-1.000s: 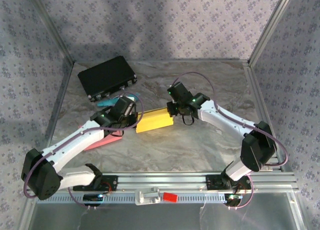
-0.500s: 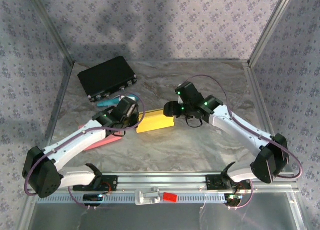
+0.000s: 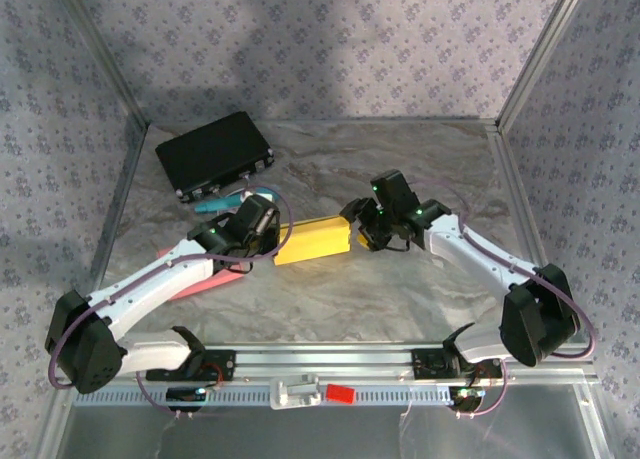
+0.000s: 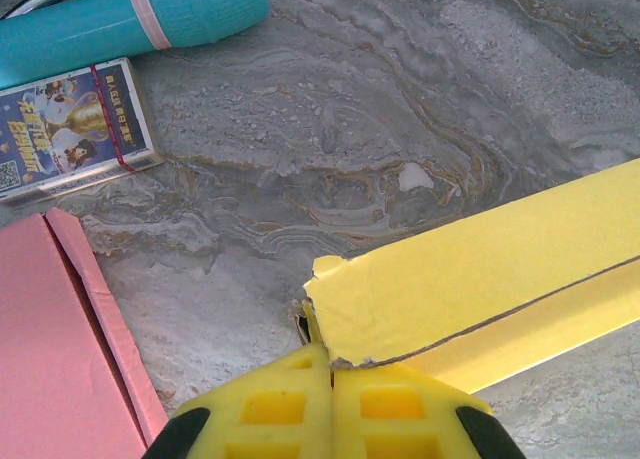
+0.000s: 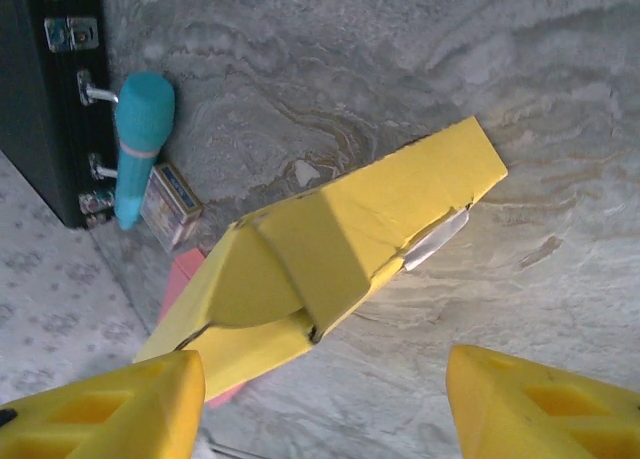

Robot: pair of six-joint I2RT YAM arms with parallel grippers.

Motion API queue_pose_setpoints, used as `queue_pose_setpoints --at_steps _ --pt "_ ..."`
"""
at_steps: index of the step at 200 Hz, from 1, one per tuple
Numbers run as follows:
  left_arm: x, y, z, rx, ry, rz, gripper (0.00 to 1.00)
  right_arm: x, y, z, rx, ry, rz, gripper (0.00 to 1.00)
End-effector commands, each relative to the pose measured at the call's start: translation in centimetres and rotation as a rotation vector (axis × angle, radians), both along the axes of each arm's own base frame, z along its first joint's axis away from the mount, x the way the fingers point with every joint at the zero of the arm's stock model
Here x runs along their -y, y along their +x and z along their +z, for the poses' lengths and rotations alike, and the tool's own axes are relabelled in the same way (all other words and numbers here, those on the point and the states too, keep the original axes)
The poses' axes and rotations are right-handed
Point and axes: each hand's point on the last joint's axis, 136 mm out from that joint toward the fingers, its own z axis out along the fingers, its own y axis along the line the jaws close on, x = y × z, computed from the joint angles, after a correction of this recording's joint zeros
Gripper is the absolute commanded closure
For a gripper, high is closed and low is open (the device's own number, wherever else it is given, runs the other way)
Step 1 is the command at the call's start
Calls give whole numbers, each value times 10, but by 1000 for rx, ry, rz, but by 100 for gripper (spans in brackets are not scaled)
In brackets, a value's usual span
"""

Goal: Fold the paper box

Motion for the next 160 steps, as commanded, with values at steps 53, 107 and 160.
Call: queue_pose_setpoints --at_steps 53,107,160 --pt "-10 -40 -41 -206 98 -48 100 -7 15 25 1 161 -115 37" --pt "-9 -38 -40 -202 97 -48 100 -4 15 -5 -72 175 -163 41" --pt "-8 -39 -36 -193 87 -52 100 -1 16 -23 -106 141 -158 54"
